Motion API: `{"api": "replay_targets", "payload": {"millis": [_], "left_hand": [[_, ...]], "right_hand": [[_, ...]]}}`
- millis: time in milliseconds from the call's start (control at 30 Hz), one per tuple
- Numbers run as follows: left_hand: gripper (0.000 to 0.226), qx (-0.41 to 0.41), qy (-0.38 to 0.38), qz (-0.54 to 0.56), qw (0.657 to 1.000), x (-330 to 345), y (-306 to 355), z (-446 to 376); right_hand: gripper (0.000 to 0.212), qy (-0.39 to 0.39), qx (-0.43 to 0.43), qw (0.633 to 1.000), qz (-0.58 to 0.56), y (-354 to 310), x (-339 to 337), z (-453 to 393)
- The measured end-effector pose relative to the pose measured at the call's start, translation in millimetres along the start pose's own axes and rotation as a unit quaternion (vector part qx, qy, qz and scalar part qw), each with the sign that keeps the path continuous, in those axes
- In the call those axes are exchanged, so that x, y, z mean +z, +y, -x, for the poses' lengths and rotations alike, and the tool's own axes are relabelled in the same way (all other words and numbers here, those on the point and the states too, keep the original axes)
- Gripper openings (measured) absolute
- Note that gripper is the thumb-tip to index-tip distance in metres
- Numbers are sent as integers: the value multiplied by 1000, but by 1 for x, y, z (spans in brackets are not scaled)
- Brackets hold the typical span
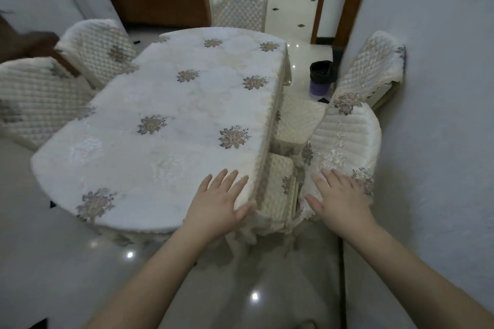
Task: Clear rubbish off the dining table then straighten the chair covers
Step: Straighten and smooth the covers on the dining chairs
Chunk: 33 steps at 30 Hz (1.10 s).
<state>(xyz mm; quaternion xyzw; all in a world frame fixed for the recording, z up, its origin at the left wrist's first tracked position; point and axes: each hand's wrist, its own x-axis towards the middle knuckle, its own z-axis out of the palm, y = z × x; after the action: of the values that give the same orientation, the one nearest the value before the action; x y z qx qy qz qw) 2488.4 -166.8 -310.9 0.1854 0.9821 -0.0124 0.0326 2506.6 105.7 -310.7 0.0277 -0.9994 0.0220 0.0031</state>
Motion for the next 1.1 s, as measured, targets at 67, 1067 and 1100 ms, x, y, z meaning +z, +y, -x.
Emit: {"api": "replay_targets", "payload": {"millis": [67,1067,1100], "left_hand": [[80,-9,-6,-6,1000,-20,-33,19],[84,-341,71,-32,937,-207,-336,153],[83,-357,77,-34,931,-213,-342,157]], "right_hand": [[65,-8,-36,999,0,-38,-15,-8],[49,95,-389,914,-75,-433,-171,-162],[50,105,-400,907,-79,-447,-175,-170]]}}
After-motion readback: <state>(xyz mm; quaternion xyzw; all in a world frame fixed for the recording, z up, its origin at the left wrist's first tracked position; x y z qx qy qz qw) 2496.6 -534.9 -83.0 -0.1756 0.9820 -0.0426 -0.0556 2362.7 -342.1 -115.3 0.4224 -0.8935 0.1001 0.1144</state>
